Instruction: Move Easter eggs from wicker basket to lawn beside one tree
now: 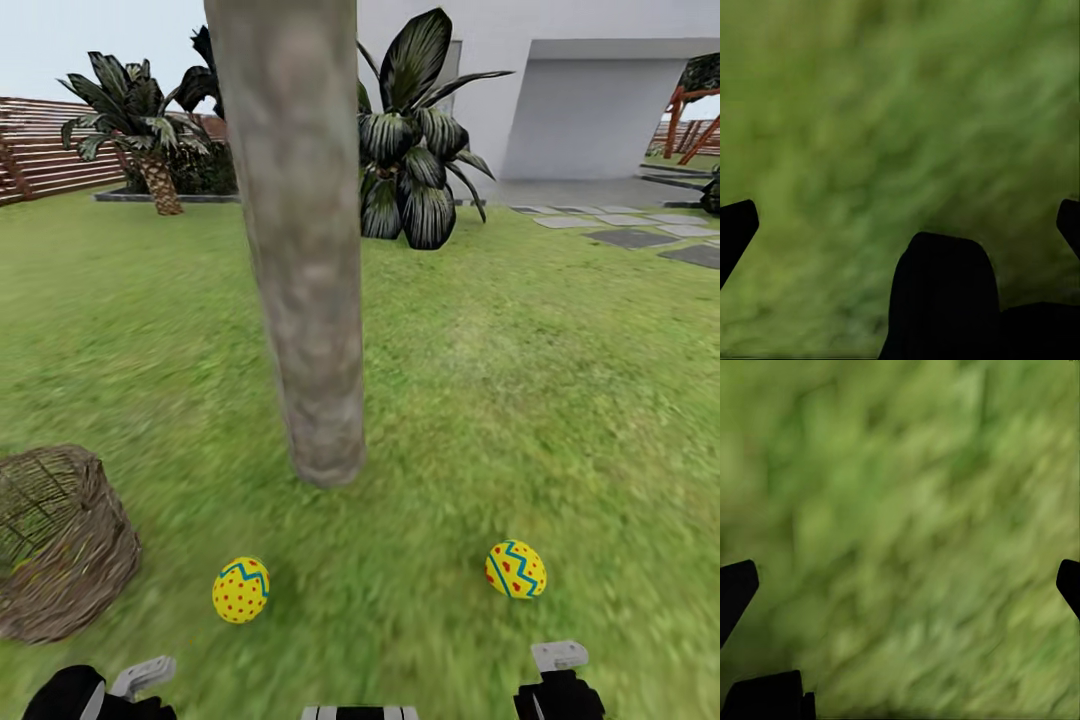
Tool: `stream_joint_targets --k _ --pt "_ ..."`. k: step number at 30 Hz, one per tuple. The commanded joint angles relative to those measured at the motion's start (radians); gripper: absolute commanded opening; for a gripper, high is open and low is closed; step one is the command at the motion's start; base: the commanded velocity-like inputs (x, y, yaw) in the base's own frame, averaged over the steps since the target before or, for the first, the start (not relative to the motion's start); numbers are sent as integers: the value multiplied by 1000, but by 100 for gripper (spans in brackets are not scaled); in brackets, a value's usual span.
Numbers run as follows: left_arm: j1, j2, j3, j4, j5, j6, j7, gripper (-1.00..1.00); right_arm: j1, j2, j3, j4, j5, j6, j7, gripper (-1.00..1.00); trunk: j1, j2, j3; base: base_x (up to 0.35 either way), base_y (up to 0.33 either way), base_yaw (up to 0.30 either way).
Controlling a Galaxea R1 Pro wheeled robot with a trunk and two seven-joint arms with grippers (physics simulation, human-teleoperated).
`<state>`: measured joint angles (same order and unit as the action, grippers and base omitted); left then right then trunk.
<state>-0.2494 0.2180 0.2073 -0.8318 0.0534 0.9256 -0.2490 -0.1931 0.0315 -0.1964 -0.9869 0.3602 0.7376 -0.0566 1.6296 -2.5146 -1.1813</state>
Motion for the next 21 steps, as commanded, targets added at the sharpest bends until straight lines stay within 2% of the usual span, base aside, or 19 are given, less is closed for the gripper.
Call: stream_joint_targets --k 1,16,21 --pt "-1 0 1 -1 5 6 0 100 0 1 -1 -1 -3 3 -3 100 -1 0 4 -336 0 272" --pt "-1 0 1 0 5 6 -1 100 0 1 0 0 -3 3 -2 100 -8 3 69 -332 0 273" --pt "-1 0 1 1 4 6 -2 100 0 1 0 -1 -3 3 -2 100 -10 5 89 -95 0 280"
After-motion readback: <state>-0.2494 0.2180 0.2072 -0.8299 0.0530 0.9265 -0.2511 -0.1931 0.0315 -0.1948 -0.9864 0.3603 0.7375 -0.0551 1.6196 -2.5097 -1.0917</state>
